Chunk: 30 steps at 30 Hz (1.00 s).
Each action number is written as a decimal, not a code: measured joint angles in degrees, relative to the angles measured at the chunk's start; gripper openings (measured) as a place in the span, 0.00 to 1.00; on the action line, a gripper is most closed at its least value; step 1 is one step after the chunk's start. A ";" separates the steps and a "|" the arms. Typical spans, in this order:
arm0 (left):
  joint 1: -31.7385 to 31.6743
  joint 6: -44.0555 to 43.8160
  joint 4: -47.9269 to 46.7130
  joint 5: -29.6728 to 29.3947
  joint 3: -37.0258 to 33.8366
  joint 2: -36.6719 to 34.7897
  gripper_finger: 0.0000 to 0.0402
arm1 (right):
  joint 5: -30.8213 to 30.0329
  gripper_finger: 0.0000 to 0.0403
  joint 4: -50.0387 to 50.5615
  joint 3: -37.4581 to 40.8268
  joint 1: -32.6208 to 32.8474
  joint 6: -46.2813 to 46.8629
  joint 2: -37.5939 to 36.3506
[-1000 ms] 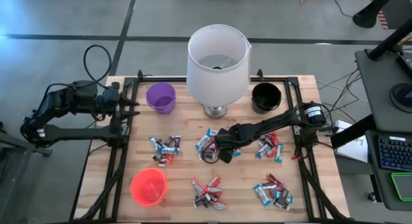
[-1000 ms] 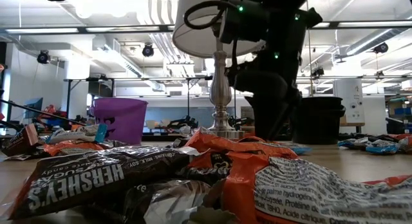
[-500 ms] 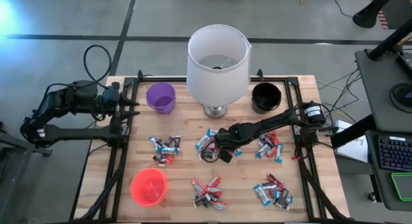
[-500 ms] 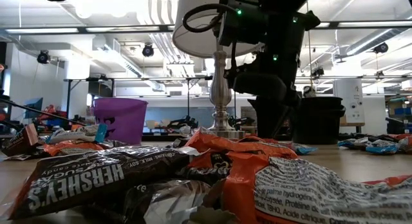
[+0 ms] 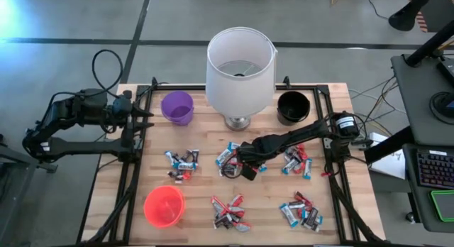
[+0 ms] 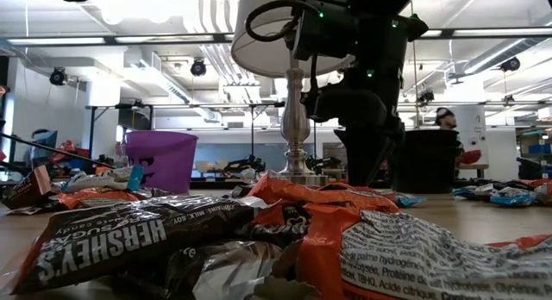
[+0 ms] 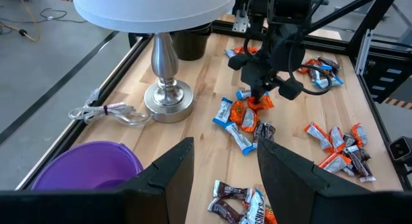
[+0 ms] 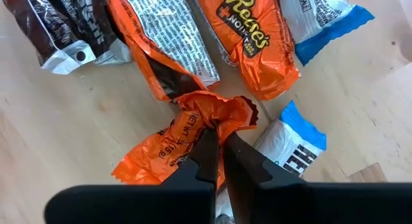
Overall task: Sort candy
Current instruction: Put the orange chocolate into the purple bucket
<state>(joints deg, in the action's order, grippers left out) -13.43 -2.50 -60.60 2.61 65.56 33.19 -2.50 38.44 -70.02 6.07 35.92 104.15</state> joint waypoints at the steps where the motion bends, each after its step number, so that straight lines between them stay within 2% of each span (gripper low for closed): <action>1: 0.00 0.00 0.00 0.00 -0.01 0.00 0.38 | 0.00 0.02 0.02 0.00 0.00 0.00 -0.23; 18: 0.00 -1.43 0.73 -0.02 0.00 0.15 0.38 | -0.48 0.02 -0.78 -0.02 -0.22 1.92 -11.49; 24: 0.00 -4.47 2.26 -0.36 -0.01 1.46 0.39 | -0.90 0.02 -7.50 -0.02 -0.22 0.91 -15.35; 30: 0.00 -9.74 6.21 -0.53 0.00 4.67 0.46 | -0.97 0.02 -14.63 -0.02 -0.22 -1.28 -18.60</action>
<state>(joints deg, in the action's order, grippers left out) -13.43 -12.25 -54.39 2.08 65.56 37.86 -3.47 23.81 -70.04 5.85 34.64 85.54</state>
